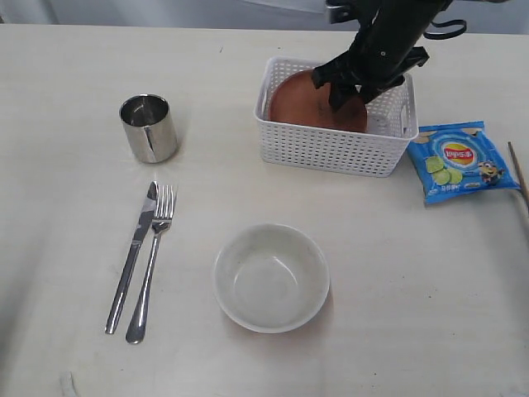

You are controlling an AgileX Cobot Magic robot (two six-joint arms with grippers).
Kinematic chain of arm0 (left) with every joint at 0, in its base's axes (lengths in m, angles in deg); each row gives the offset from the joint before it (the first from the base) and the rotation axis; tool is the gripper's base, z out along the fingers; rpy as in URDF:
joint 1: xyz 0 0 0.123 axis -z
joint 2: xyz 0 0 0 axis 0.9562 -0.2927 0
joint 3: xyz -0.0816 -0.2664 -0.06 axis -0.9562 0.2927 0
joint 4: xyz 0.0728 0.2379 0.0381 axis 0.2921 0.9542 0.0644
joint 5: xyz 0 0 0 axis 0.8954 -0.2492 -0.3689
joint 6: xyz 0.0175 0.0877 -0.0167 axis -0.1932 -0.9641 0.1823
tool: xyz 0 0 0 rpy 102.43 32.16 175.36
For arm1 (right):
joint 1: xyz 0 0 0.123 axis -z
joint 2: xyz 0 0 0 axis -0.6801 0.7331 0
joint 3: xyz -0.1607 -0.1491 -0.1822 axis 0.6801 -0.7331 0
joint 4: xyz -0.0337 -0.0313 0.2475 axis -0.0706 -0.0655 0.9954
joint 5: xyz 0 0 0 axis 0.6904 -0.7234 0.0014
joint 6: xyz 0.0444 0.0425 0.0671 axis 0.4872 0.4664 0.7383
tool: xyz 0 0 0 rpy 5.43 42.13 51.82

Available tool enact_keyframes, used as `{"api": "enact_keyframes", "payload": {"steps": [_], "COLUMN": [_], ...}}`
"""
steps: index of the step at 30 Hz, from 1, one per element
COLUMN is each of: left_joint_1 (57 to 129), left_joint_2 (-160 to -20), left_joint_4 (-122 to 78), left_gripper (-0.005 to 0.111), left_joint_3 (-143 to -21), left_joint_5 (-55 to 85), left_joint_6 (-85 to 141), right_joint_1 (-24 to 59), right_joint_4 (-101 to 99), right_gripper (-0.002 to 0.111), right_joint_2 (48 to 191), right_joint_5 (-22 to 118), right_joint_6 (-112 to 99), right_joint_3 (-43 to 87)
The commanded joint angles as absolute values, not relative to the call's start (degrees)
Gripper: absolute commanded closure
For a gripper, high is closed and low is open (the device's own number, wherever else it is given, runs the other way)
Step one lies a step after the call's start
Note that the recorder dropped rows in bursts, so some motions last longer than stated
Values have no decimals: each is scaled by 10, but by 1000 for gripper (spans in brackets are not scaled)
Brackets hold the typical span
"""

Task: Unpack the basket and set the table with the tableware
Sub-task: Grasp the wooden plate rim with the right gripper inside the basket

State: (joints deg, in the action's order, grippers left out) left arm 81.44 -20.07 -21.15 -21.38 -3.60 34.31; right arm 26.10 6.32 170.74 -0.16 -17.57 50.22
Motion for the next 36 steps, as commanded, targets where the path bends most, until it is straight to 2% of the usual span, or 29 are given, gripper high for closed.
{"api": "enact_keyframes", "payload": {"steps": [1, 19, 21, 23, 29, 36], "left_joint_1": [818, 818, 818, 818, 818, 818], "left_joint_2": [-199, -199, -199, -199, -199, -199], "left_joint_4": [-213, -213, -213, -213, -213, -213], "left_gripper": [107, 107, 107, 107, 107, 107], "left_joint_3": [-212, -212, -212, -212, -212, -212], "left_joint_5": [-31, -31, -31, -31, -31, -31], "left_joint_6": [345, 345, 345, 345, 345, 345], "right_joint_1": [261, 261, 261, 261, 261, 261], "right_joint_4": [37, 32, 49, 58, 71, 92], "right_gripper": [55, 56, 60, 69, 106, 109], "right_joint_2": [1706, 1737, 1739, 1739, 1739, 1736], "right_joint_5": [11, -21, -14, -6, -10, -20], "right_joint_6": [-184, -186, -194, -203, -214, -233], "right_joint_3": [502, 502, 502, 502, 502, 502]}}
